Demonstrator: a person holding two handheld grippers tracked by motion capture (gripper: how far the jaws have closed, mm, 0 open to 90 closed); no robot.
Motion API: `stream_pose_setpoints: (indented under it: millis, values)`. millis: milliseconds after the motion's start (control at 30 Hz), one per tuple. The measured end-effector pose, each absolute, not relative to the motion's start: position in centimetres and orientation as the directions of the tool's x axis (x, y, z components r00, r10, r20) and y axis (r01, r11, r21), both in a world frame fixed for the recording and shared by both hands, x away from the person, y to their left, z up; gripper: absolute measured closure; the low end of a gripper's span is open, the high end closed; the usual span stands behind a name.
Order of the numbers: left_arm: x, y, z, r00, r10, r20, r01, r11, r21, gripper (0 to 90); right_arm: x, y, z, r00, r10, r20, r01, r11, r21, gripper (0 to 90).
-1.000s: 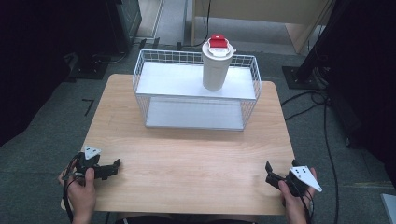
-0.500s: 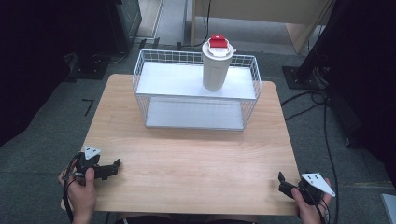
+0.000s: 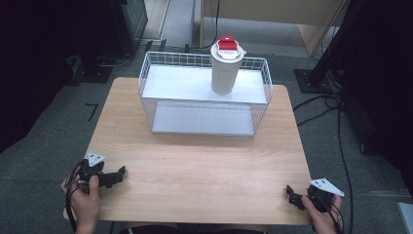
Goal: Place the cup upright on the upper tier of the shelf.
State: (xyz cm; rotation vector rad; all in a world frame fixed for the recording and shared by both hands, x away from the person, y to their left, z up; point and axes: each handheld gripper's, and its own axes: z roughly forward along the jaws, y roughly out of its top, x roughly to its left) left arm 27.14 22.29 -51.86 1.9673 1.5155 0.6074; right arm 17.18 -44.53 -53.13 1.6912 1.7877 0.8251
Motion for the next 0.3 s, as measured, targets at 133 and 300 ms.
stream_pose_setpoints:
  millis: [133,300]
  values:
    - [27.14,22.29,-51.85,0.252,0.968,0.008,0.705,-0.190,0.683,0.0,17.06,-44.57,-53.20,-0.081,0.996,0.023,0.659,0.036,0.751,0.0]
    - [27.14,22.29,-51.85,0.252,0.968,0.008,0.705,-0.189,0.683,0.0,17.04,-44.58,-53.20,-0.083,0.996,0.023,0.659,0.038,0.751,0.0]
